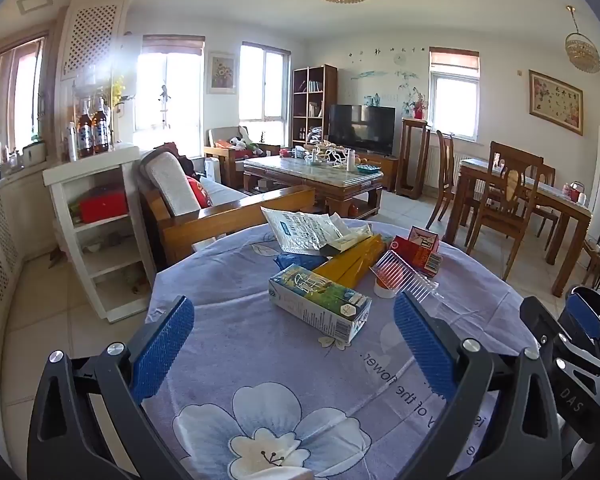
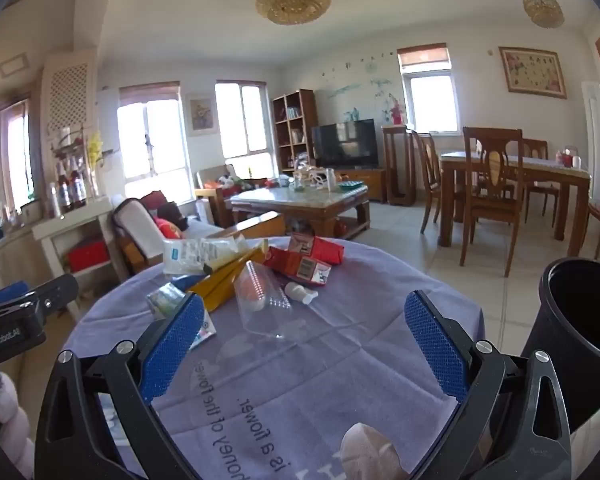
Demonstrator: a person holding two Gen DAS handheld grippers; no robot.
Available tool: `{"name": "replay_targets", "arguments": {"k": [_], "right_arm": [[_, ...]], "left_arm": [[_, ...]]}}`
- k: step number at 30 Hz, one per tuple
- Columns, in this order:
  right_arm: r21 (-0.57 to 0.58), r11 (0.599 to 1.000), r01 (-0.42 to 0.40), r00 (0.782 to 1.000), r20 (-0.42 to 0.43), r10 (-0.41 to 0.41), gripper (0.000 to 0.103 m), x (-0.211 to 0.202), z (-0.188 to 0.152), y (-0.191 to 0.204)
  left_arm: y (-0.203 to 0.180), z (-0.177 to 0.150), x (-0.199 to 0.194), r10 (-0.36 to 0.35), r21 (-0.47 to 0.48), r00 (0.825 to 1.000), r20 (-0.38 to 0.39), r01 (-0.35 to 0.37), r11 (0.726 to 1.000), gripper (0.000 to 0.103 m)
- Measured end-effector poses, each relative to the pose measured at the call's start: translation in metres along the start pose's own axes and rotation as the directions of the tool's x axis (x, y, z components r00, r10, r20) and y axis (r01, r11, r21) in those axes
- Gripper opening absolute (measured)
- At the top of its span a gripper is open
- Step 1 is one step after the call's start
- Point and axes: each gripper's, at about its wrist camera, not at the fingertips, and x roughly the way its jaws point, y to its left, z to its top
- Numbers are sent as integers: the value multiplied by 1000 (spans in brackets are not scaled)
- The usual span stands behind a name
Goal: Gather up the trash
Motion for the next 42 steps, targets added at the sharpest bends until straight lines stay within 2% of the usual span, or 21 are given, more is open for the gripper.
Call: {"name": "replay_targets", "arguments": {"k": [42], "right_arm": [[-3, 1000, -8, 1000, 6, 8, 99, -12, 6, 3]], "left_arm": [[1, 1, -6, -7, -2, 1000, 15, 7, 1000, 98]]}}
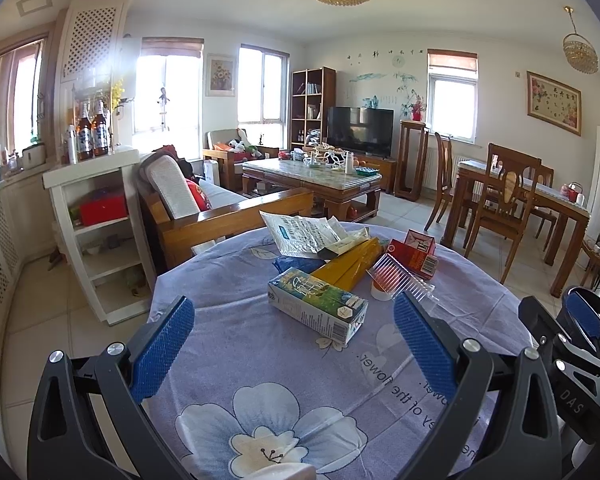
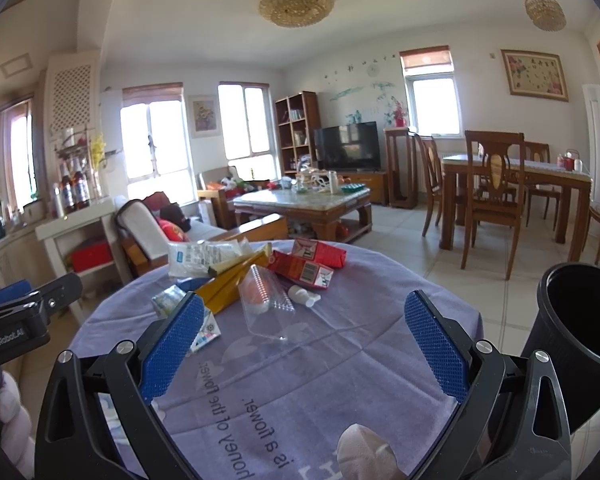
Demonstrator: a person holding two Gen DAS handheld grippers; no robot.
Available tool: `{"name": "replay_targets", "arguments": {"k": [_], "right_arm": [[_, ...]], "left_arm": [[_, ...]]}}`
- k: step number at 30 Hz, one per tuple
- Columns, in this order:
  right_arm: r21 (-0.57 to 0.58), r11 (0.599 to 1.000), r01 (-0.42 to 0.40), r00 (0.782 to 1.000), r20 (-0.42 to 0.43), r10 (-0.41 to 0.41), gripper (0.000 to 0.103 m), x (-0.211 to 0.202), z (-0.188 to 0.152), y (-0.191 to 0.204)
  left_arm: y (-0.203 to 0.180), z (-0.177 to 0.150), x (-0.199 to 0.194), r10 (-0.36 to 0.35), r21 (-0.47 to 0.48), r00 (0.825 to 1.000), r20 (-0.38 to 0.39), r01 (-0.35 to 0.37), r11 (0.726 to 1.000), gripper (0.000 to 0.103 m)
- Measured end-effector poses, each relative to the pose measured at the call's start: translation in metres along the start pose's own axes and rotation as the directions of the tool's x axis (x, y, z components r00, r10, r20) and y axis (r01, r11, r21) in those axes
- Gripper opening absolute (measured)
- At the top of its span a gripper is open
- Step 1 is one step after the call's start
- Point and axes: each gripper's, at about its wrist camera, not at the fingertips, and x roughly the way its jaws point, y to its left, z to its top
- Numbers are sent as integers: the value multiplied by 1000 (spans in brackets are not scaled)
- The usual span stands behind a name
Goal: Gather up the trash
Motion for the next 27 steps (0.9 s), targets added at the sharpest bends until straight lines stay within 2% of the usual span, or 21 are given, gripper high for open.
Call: {"name": "replay_targets", "arguments": {"k": [27], "right_arm": [[2, 1000, 1, 1000, -2, -1, 99, 2, -2, -1]], "left_arm": [[-2, -4, 4, 0, -1, 1000, -7, 0, 1000, 98]]}}
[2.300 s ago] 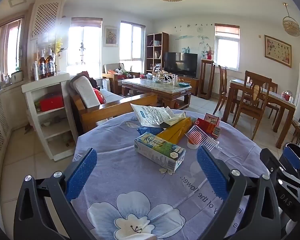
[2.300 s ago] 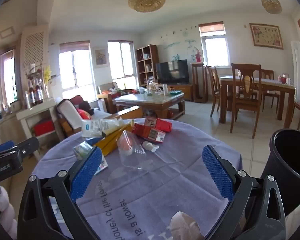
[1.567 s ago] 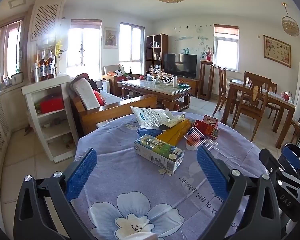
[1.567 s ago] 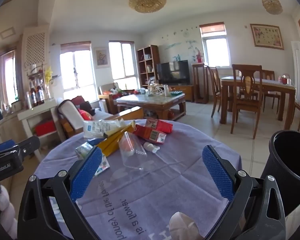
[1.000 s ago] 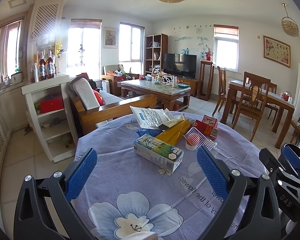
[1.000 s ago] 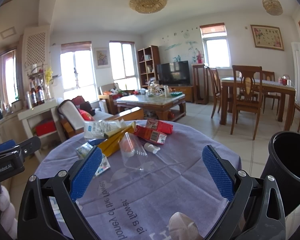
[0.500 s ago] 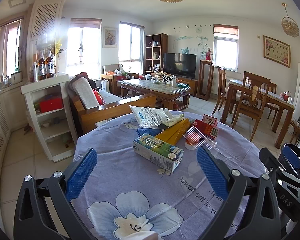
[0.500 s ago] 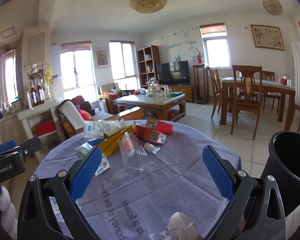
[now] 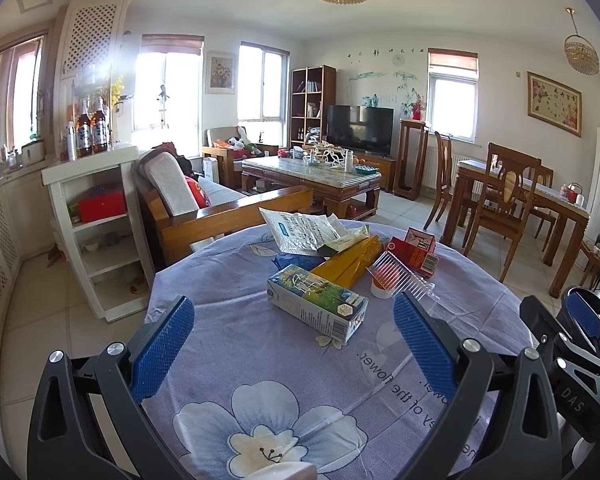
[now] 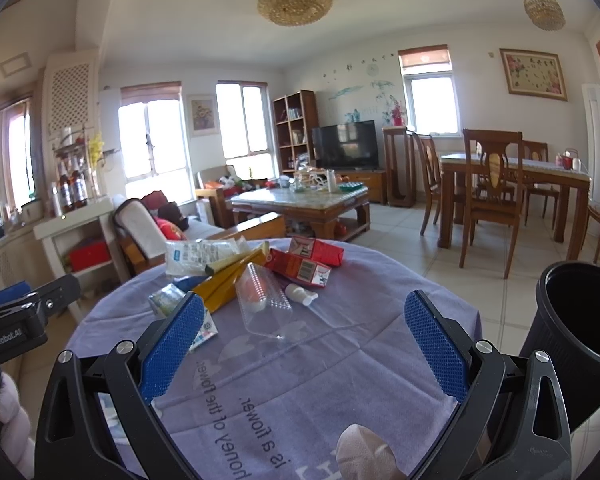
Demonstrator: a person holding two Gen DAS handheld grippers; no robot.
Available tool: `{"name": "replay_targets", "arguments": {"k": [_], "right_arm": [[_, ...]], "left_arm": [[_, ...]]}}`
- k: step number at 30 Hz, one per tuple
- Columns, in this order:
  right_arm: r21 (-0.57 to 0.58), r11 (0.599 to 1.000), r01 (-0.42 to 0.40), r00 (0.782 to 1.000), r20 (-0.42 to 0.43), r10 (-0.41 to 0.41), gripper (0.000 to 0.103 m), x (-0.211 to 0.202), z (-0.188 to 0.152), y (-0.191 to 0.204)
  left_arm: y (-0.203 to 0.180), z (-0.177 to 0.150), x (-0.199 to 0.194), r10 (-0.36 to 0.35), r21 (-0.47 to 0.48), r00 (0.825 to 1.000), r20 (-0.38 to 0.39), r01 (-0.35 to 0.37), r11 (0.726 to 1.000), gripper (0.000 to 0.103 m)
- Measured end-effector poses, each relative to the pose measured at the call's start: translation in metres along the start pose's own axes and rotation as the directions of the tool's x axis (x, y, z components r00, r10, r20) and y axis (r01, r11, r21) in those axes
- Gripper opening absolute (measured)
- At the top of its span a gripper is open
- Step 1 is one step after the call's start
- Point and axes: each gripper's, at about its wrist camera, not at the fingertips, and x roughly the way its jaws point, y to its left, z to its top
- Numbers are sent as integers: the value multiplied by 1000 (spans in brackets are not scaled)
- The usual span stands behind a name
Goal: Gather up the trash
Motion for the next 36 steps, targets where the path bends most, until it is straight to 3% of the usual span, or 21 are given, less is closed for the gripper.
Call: {"name": "replay_targets", "arguments": {"k": [24, 29, 32, 36], "right_arm": [[-4, 1000, 4, 1000, -1, -4, 99, 4, -6, -4], [-15, 1000, 8, 1000, -8, -8, 99, 5, -6, -4], [-4, 998, -58, 995, -76, 58, 99, 15, -7, -14], [-36, 995, -98, 975, -202, 89, 99, 45, -2, -31]], "left_arm": [[0, -4, 2, -6, -7, 1000, -8, 6, 1000, 98], [9, -5, 4, -67, -23, 998, -19, 66, 998, 98], [40, -3, 18, -208, -139, 976, -71, 197, 971, 98], [71, 4, 55, -389, -284, 902, -185, 330, 900, 98]]}}
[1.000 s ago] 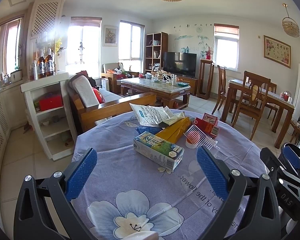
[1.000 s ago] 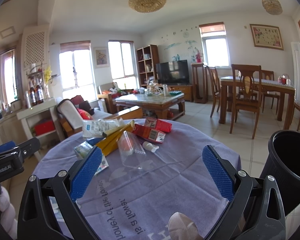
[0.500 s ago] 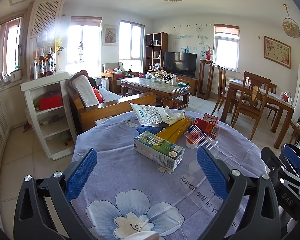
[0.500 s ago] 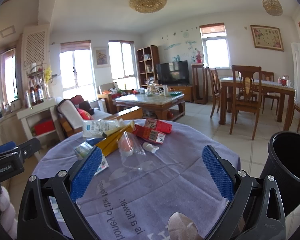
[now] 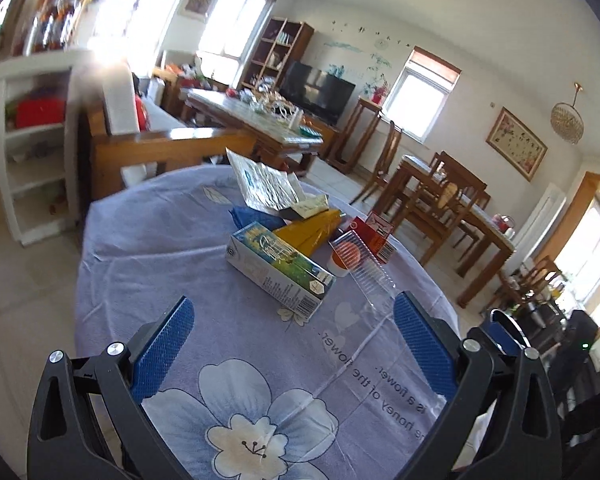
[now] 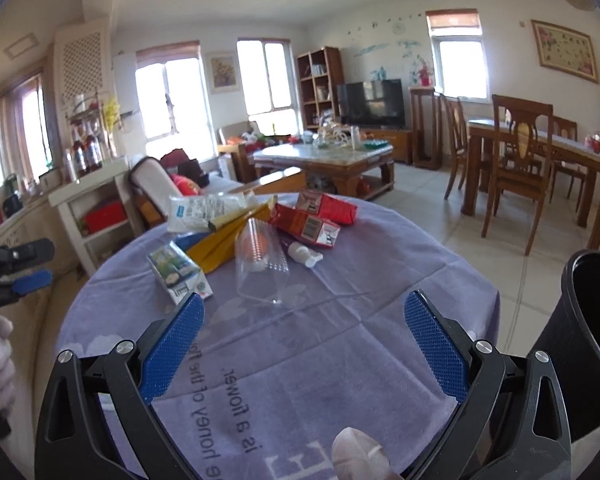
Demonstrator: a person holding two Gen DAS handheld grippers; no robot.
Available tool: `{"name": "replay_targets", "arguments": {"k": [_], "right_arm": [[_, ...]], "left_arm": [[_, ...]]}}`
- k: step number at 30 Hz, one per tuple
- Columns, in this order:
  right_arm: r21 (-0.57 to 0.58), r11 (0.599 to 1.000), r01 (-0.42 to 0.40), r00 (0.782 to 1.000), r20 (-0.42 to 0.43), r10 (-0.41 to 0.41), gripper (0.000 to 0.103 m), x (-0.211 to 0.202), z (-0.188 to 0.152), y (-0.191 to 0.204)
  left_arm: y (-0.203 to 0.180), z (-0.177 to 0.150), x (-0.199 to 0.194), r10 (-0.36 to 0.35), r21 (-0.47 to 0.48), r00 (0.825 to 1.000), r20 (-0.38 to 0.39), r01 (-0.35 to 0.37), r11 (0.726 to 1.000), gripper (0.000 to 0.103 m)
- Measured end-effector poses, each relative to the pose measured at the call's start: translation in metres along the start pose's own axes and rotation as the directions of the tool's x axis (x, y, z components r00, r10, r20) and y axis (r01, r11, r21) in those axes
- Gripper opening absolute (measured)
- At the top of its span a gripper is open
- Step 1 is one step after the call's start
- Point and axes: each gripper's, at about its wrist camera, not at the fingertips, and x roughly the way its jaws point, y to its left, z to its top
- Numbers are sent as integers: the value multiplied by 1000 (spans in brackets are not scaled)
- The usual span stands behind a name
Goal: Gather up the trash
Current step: 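Grasp the green-and-white milk carton with the left gripper while the right gripper grasps the clear plastic cup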
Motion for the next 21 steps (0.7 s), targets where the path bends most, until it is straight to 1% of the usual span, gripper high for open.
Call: {"name": "replay_targets", "arguments": {"k": [2, 4, 5, 6, 8, 9, 10, 11, 12, 13, 14, 15, 17, 18, 19, 20, 21], "right_arm": [[-40, 999, -29, 999, -21, 28, 99, 15, 11, 3], [-56, 995, -78, 996, -53, 75, 99, 35, 24, 7], [-68, 994, -82, 994, -83, 76, 99, 49, 29, 10], [-84, 994, -76, 991, -118, 66, 99, 65, 33, 13], [-123, 990, -66, 984, -174, 44, 99, 95, 41, 21], [-136, 988, -70, 979, -200, 42, 99, 109, 43, 25], [-141, 987, -72, 972, -233, 38, 99, 123, 45, 27], [-141, 987, -77, 962, -270, 36, 99, 137, 47, 29], [-131, 987, -94, 950, -307, 49, 99, 150, 48, 29], [-114, 987, -113, 938, -339, 69, 96, 161, 49, 28], [-102, 988, -120, 929, -364, 75, 92, 172, 50, 28], [-98, 988, -122, 918, -389, 75, 85, 182, 51, 29], [-78, 985, -155, 896, -431, 107, 72, 193, 48, 29], [-81, 983, -162, 887, -449, 109, 63, 197, 47, 32], [-88, 981, -170, 881, -461, 111, 55, 199, 45, 34], [-91, 979, -181, 876, -469, 118, 52, 199, 42, 36], [-91, 977, -192, 873, -470, 128, 48, 199, 40, 38]], "left_arm": [[0, 14, 19, -32, 13, 997, -74, 33, 999, 98], [-1, 28, 47, -20, 13, 987, -158, 22, 1000, 98], [1, 34, 62, -11, -8, 979, -201, 9, 1000, 98], [4, 39, 79, -5, -51, 970, -244, -8, 999, 98], [9, 45, 106, 3, -121, 953, -304, -42, 992, 98], [9, 46, 120, 25, -134, 941, -338, -75, 988, 98], [9, 46, 135, 56, -145, 923, -381, -120, 982, 98], [9, 44, 148, 79, -156, 902, -425, -159, 975, 98], [12, 41, 161, 86, -169, 880, -467, -184, 968, 96], [12, 36, 171, 84, -185, 861, -502, -201, 962, 92], [10, 35, 174, 105, -174, 859, -501, -219, 960, 93], [4, 37, 174, 143, -143, 861, -488, -241, 960, 91], [-1, 41, 176, 155, -144, 856, -494, -257, 956, 89], [-2, 43, 175, 148, -156, 857, -493, -254, 954, 85], [-3, 42, 176, 133, -169, 862, -488, -243, 955, 81], [-1, 41, 178, 108, -189, 870, -480, -223, 956, 78], [2, 39, 180, 76, -222, 877, -475, -203, 954, 72]]}}
